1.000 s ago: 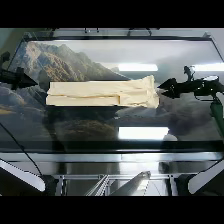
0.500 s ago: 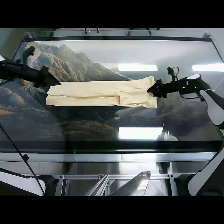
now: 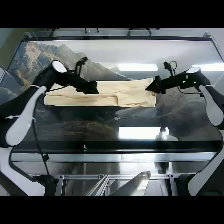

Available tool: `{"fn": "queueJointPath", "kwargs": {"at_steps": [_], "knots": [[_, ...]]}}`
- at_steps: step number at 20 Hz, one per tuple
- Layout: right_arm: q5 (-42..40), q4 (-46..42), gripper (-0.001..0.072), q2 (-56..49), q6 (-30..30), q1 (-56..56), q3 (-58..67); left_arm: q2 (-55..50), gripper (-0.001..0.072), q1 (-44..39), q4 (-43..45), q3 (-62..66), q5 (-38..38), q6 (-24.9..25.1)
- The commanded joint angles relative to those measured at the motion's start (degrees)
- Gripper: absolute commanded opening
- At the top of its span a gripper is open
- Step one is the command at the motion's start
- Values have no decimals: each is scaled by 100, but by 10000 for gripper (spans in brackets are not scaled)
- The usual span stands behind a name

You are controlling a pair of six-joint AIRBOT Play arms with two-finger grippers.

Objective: Fold the shirts.

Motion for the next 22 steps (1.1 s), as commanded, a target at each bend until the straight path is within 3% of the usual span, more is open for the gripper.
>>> {"fn": "queueJointPath", "kwargs": {"at_steps": [1,6,11,14,16,18,22], "knots": [[527,122,17,581,57,-48,42,-892,-6,-498,407,796,-195,-538],[1051,122,18,1207,313,-192,44,-1539,-5,-789,490,1974,-922,-791],[841,133,18,1644,920,114,269,-881,-4,-505,-170,2857,-2302,-748],[-444,190,18,1792,1067,1134,472,203,-3,166,-155,2426,-2474,-603],[-1821,146,18,1661,1054,2079,623,826,-3,754,-170,1976,-2435,-564],[-2881,146,18,1294,874,2933,872,1266,-3,1290,-170,1532,-2426,-343],[-4251,149,18,22,431,4293,1921,1823,-2,2065,-188,509,-2090,199]]}}
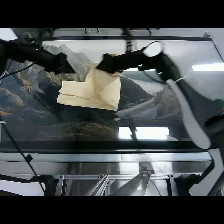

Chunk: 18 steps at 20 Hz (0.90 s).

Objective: Fold the shirts.

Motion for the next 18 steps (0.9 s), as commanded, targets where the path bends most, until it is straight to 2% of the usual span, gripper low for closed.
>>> {"fn": "queueJointPath", "kwargs": {"at_steps": [1,4,5,6,7,8,9,11,12,13,15,16,18], "knots": [[-1700,-15,18,-1067,-269,1196,960,490,2,678,-66,-870,282,485],[-2048,278,19,-1613,-450,1624,1139,527,10,1012,-1084,-1561,323,1097],[-1956,809,91,-1703,-935,1694,1137,529,9,1139,-1464,-1777,437,1228],[-1821,1587,391,-1740,-1644,1757,1134,527,9,1235,-1749,-1943,511,1377],[-1742,2332,632,-1733,-2533,1808,1132,527,8,1325,-1910,-2068,533,1427],[-1670,3123,696,-1720,-3359,1845,1132,529,8,1410,-1943,-2124,540,1427],[-1484,3630,696,-1709,-3748,1847,1132,529,7,1491,-1958,-2129,551,1425],[-992,3779,693,-1709,-3676,1759,1130,529,7,1622,-2131,-2070,531,1423],[-520,3775,541,-1700,-3521,1644,1130,529,7,1672,-2240,-2011,522,1427],[-17,3753,227,-1665,-3399,1484,1108,529,6,1720,-2262,-1915,487,1427],[553,3552,124,-1443,-2485,1062,807,529,7,1797,-2271,-1740,367,1423],[739,3193,19,-1276,-2039,835,597,529,6,1794,-2269,-1670,315,1423],[833,1878,17,-946,-839,459,334,529,6,1792,-2267,-1578,225,1425]]}}
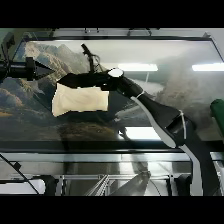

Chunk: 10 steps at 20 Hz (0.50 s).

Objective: Fold the shirts.

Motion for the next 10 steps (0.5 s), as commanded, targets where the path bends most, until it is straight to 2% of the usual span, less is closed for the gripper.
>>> {"fn": "queueJointPath", "kwargs": {"at_steps": [1,2,4,6,7,8,9,10], "knots": [[708,-1893,16,466,1915,-601,-352,4,6,52,-87,146,-190,24],[901,-2968,15,603,2695,-754,-354,2,6,52,-83,146,-243,24],[1445,-4651,14,811,3816,-962,-354,2,6,59,-79,144,-284,24],[1716,-5702,18,892,4553,-1075,-354,2,6,50,-85,144,-284,24],[1707,-5884,94,859,4734,-1099,-358,2,6,15,-87,144,-284,24],[1663,-5932,468,787,4813,-1128,-358,2,7,-22,-85,144,-275,24],[1567,-5954,704,675,4833,-1145,-358,2,7,-55,-85,144,-262,24],[1493,-5928,704,566,4852,-1158,-358,2,6,-92,-83,144,-223,26]]}}
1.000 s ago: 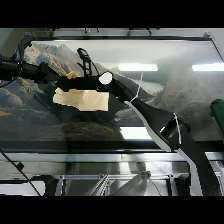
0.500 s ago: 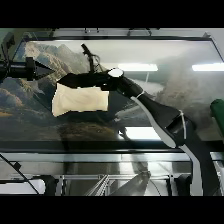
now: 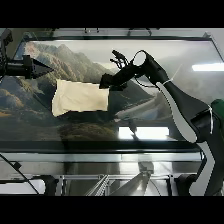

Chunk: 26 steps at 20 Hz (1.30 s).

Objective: Fold the shirts.

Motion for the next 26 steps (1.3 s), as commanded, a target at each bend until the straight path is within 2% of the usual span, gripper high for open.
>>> {"fn": "queueJointPath", "kwargs": {"at_steps": [1,10,12,13,14,15,17,20,24,26], "knots": [[-48,-791,703,-258,662,-107,-13,2,6,-122,-4,7,63,7],[-750,1655,704,-1316,227,-13,-13,2,7,-236,2,7,-48,9],[-885,2599,703,-1456,-417,24,-13,2,6,-236,2,7,-48,9],[-901,3136,677,-1484,-807,20,-13,2,7,-236,2,7,-57,9],[-874,3639,323,-1488,-1169,4,-13,2,7,-236,2,7,-96,9],[-780,4181,34,-1471,-1576,-42,-7,2,7,-236,4,7,-120,9],[-546,4916,18,-1344,-1954,-192,-2,2,7,-236,4,7,-162,9],[-234,4192,16,-684,-1751,-675,-2,2,6,-234,2,7,-201,7],[7,2041,16,962,-627,-2039,-2,2,6,-236,4,4,-243,4],[216,1303,16,1720,-90,-3008,-2,2,6,-238,0,4,-273,2]]}}
